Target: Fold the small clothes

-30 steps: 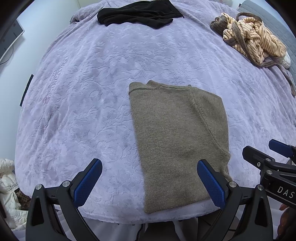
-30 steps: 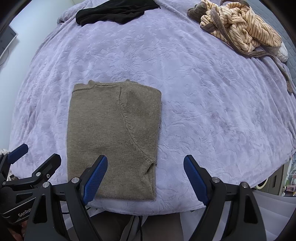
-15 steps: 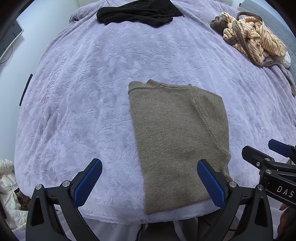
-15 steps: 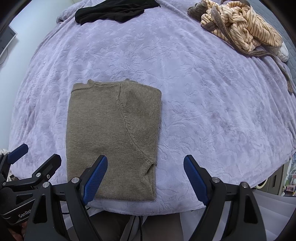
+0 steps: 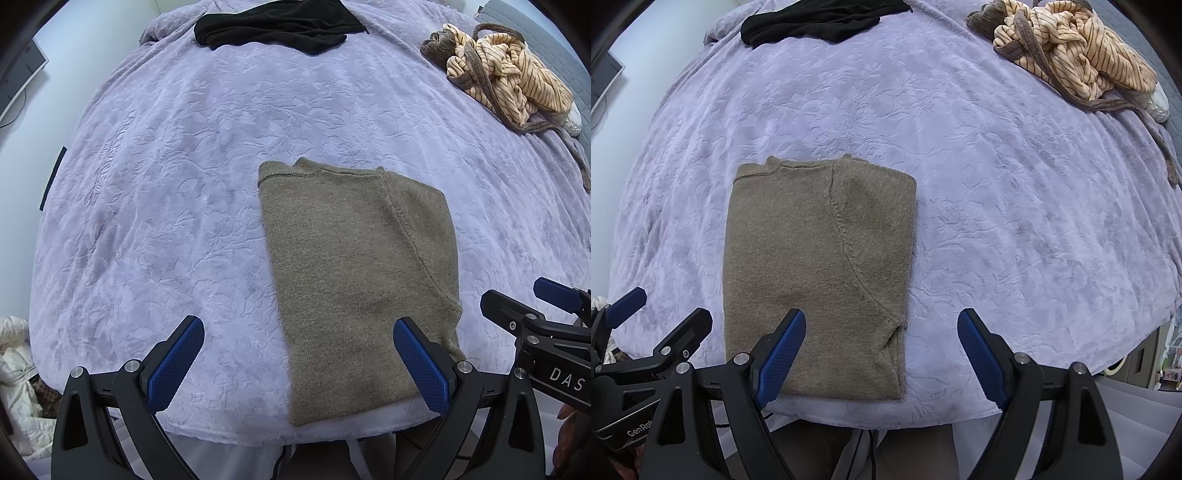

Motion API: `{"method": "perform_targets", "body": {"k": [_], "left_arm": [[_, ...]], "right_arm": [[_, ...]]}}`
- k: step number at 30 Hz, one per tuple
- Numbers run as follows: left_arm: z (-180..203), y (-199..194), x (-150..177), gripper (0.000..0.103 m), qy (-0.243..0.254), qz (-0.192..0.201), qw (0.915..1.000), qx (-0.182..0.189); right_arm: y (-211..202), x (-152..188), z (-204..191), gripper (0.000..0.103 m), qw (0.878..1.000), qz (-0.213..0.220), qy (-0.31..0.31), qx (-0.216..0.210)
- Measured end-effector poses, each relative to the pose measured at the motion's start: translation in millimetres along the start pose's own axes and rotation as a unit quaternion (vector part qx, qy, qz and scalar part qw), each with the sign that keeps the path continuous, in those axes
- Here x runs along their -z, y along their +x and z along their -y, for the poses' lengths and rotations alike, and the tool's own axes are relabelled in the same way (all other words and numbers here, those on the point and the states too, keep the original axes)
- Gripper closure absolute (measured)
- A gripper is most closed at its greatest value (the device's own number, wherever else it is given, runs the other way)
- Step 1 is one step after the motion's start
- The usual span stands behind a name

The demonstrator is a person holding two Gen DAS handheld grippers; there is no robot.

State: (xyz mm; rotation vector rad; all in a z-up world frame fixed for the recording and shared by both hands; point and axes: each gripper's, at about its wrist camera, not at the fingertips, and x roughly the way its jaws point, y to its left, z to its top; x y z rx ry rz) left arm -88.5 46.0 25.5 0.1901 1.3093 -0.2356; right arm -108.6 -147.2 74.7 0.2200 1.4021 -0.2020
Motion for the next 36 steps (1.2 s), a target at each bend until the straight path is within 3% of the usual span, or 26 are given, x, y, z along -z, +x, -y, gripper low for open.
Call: {"method": "perform_targets", "body": {"k": [36], "left_arm": [[-1.0,-3.5,3.0,0.0,0.0,0.004,1.0,0.001]], "right_arm": [[0.0,4.9,0.8,0.016,1.0,-0.001,0.004,-0.004]]}}
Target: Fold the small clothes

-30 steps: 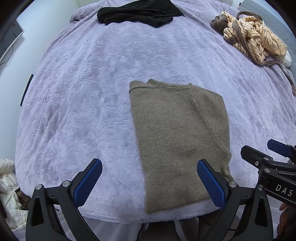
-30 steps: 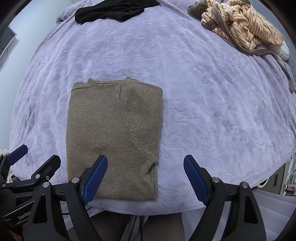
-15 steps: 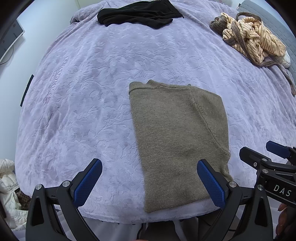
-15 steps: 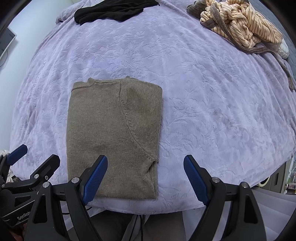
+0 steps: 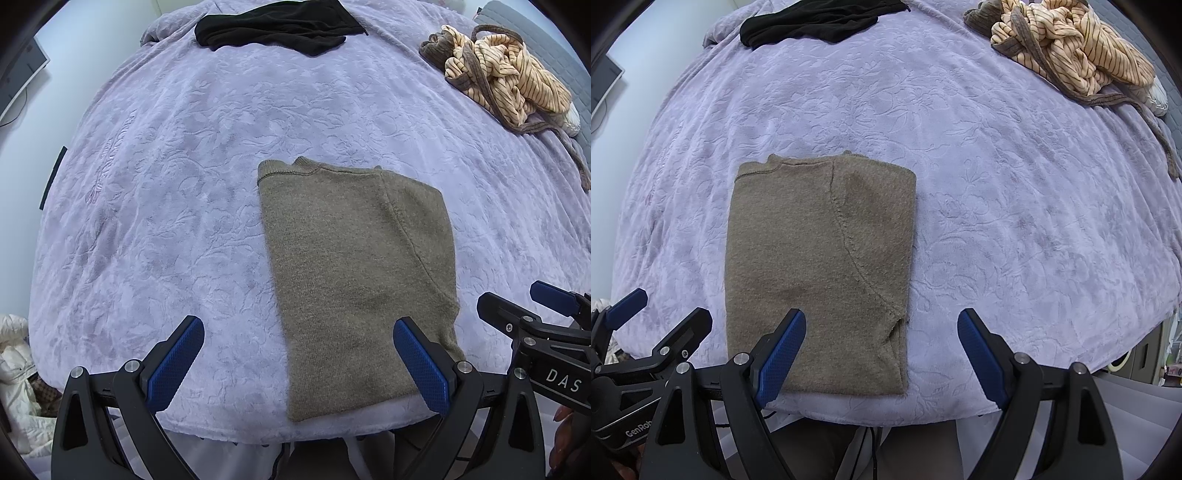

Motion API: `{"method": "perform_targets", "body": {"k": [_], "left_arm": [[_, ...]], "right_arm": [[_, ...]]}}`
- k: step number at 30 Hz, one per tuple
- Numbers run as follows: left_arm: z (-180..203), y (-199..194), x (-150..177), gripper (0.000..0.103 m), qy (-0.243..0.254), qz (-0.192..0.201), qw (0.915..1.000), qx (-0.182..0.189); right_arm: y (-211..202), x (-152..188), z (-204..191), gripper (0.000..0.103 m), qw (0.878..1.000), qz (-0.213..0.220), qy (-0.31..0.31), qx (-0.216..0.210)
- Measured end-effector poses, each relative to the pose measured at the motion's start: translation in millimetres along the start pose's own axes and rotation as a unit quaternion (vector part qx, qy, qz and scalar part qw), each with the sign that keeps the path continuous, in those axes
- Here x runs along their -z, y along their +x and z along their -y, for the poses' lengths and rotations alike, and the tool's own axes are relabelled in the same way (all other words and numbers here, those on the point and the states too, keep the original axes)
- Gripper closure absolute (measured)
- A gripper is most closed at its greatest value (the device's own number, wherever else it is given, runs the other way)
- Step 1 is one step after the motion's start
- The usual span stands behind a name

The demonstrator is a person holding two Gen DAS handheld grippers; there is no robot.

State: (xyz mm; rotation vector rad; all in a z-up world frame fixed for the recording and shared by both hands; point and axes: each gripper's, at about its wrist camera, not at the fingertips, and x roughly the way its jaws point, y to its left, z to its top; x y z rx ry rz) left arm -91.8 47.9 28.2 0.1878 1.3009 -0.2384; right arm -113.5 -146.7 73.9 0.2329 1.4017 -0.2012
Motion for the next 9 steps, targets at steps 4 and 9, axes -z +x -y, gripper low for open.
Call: {"method": "perform_targets", "body": {"k": [4,9], "left_arm": [[0.4,0.1,2.1,0.0,-0.003,0.001,1.0,-0.001],[0.1,-5.8,3.6,0.0,-0.003,0.02,0.9998,0.002]], "right_arm": [[-0.9,2.1,-2.1,0.016,1.0,0.0,0.001,-0.001],[-0.7,1.9,-1.8,0.016,1.0,0.0,0.002,0.0]]}}
